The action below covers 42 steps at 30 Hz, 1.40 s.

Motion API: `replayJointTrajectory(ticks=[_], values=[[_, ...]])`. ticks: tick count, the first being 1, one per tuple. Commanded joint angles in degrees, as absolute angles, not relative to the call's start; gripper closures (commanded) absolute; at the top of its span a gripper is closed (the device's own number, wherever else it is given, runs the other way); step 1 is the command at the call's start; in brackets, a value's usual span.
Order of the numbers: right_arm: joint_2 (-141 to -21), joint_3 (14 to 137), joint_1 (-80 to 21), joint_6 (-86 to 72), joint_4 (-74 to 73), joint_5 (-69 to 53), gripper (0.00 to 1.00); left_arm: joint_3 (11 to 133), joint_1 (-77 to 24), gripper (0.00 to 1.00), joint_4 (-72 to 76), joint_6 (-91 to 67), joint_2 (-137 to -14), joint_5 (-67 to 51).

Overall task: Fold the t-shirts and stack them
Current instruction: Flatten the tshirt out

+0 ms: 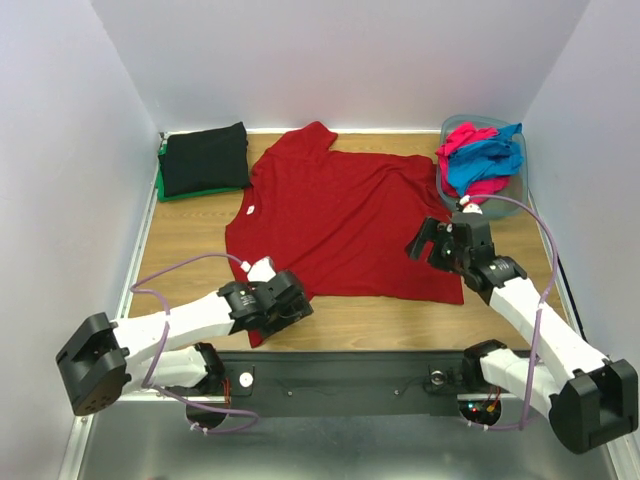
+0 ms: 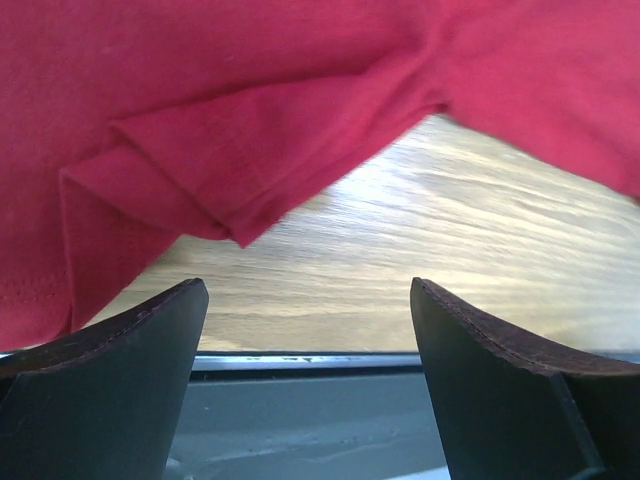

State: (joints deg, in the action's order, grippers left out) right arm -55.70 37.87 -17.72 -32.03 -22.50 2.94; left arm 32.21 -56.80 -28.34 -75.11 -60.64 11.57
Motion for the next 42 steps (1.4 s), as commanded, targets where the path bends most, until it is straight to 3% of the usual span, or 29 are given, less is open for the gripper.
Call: replayJointTrajectory(ticks=[1,12,21,23,42], values=[[-55.37,37.79,-17.75,-34.28,-20.04,4.13,0.00,31.12,-57.66,0.06,-31.20,-81.21,-62.40,16.77],[-55.46,36.91,-17.75,-34.72,-20.30,5.71,0.00,32.78,-57.57,0.29,-28.65,-82.79,-70.04,18.90],[-53.97,36.12,-17.67,-34.63,-21.27,6.50,0.00,33.40,-57.30,0.81,-28.48,-83.32,-74.79,19.16],[-53.62,36.04,-17.75,-34.72,-21.53,6.42,0.00,33.66,-57.30,1.00,-28.48,-83.15,-75.67,18.99],[-53.70,35.68,-17.67,-35.24,-23.03,6.86,0.00,40.25,-63.10,1.00,-21.54,-77.52,-81.56,10.12]])
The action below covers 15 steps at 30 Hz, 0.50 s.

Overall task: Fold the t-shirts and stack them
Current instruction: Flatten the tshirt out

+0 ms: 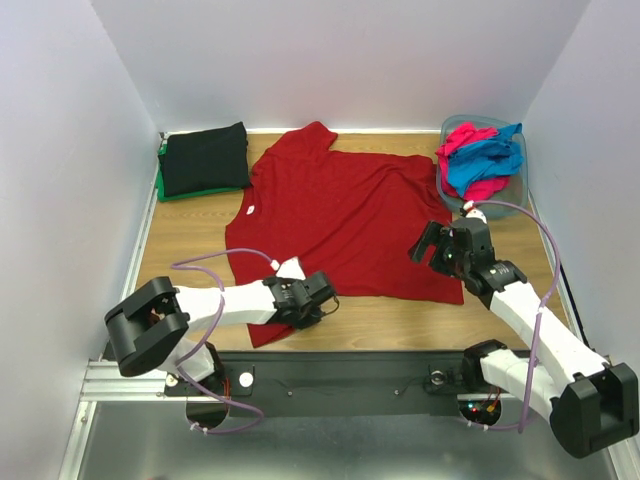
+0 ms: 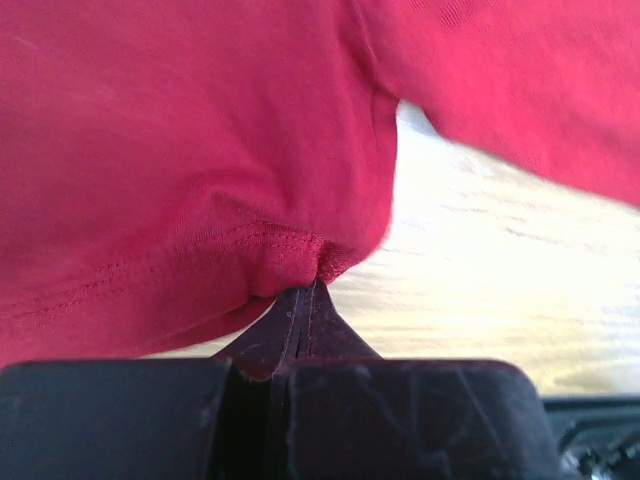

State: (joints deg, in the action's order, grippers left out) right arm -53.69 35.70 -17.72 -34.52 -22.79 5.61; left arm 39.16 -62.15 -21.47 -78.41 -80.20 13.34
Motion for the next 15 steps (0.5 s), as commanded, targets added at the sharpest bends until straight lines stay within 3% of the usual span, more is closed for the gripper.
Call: replayJointTrajectory(ticks=[1,2,4,5,8,15], values=[[-54.22,35.68,-17.67,-35.33,-23.03,6.68,0.00,40.25,-63.28,1.00,-21.36,-77.61,-81.65,9.41],[-54.75,35.60,-17.75,-35.33,-23.03,6.59,0.00,40.34,-64.15,1.00,-21.27,-77.96,-81.30,8.45],[-55.54,35.77,-17.75,-35.51,-23.12,6.68,0.00,40.52,-65.56,0.81,-21.36,-78.22,-80.69,8.26],[-55.81,35.77,-17.75,-35.51,-23.12,6.59,0.00,40.78,-66.78,0.62,-21.62,-78.31,-80.07,8.26],[-56.51,36.12,-17.67,-35.51,-23.03,6.24,0.00,42.09,-68.02,0.43,-23.37,-77.87,-79.37,8.00],[-55.72,36.30,-17.75,-35.33,-23.12,5.54,0.00,42.72,-69.52,0.36,-39.43,-81.98,-72.88,9.84]])
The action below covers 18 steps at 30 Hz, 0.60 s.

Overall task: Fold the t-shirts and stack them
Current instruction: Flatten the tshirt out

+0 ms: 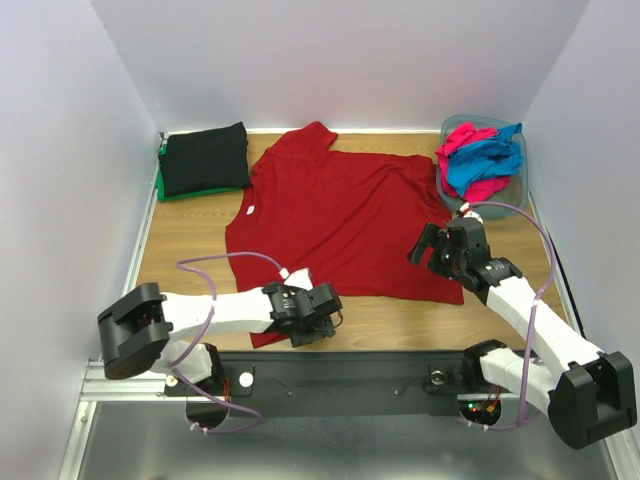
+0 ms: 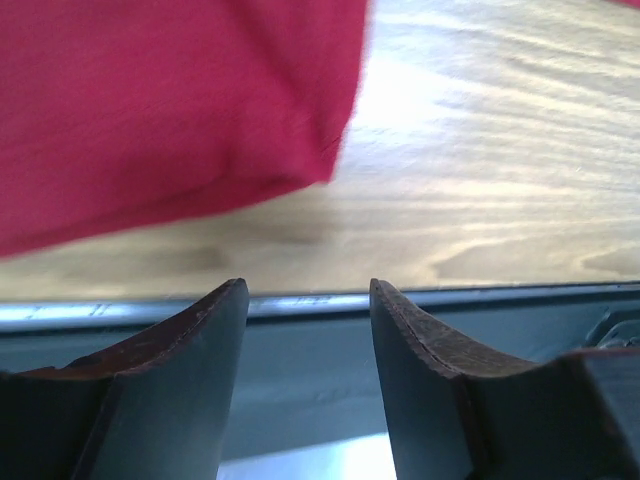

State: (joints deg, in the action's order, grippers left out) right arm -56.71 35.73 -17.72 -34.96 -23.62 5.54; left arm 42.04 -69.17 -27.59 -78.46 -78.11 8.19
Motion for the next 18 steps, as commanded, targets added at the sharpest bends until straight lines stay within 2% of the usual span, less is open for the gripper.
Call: replayJointTrajectory(ticks=[1,4,5,6,12,18], values=[[-55.55,36.21,-17.75,-35.33,-23.12,5.71,0.00,41.24,-69.35,0.36,-41.03,-83.65,-71.99,10.80],[-55.63,36.12,-17.67,-35.51,-23.12,6.24,0.00,39.21,-68.03,0.34,-45.87,-88.32,-68.21,12.04],[-55.81,36.04,-17.67,-35.59,-23.12,6.33,0.00,37.63,-67.59,0.25,-46.14,-88.85,-67.33,12.39],[-56.16,36.04,-17.67,-35.51,-23.12,6.33,0.00,36.83,-65.76,0.20,-46.49,-89.55,-65.50,12.74],[-57.48,36.12,-17.67,-34.89,-23.12,6.42,0.00,31.56,-55.04,0.18,-39.39,-86.49,-62.22,12.13],[-58.36,36.04,-17.67,-34.80,-23.03,7.12,0.00,31.64,-52.21,0.18,-38.24,-88.15,-63.63,14.15]])
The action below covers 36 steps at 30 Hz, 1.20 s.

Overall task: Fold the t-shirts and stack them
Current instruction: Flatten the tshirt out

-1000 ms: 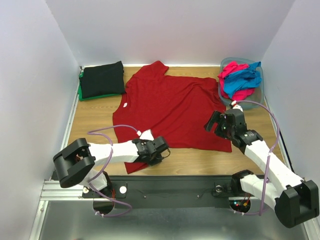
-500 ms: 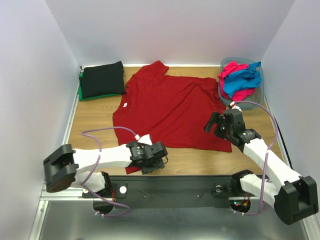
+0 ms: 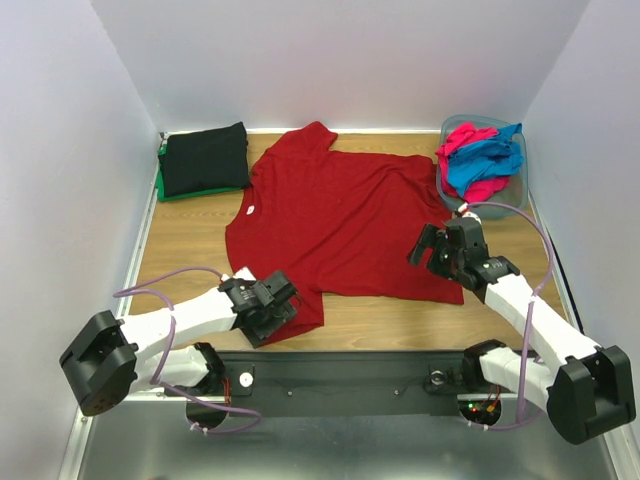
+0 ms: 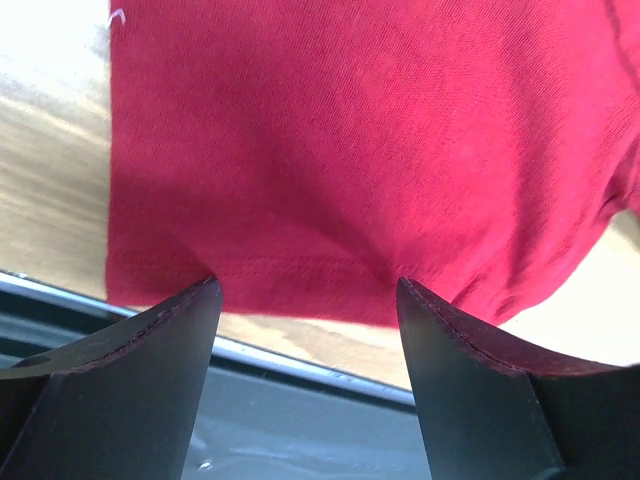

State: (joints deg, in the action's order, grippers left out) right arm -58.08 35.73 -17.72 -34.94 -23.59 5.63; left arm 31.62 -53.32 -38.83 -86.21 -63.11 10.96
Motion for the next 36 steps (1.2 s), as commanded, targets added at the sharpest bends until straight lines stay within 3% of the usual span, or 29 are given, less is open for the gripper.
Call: replayJointTrajectory(ticks=[1,12,13,17,36], values=[[-58.53,36.04,-17.67,-34.80,-23.03,7.29,0.00,31.47,-51.86,0.18,-38.06,-88.07,-63.89,14.24],[-58.36,35.42,-17.75,-35.51,-23.12,9.31,0.00,30.76,-50.36,0.51,-37.09,-86.05,-70.30,13.27],[-58.10,35.33,-17.67,-35.51,-23.12,9.32,0.00,30.94,-50.36,0.57,-37.09,-86.04,-70.83,13.45],[-56.87,34.89,-17.67,-36.03,-23.55,10.37,0.00,31.55,-50.36,0.99,-37.26,-85.08,-71.81,13.54],[-48.17,27.17,-16.44,-58.44,-37.79,23.55,0.00,38.76,-50.45,1.00,-42.12,-76.38,-67.50,20.84]])
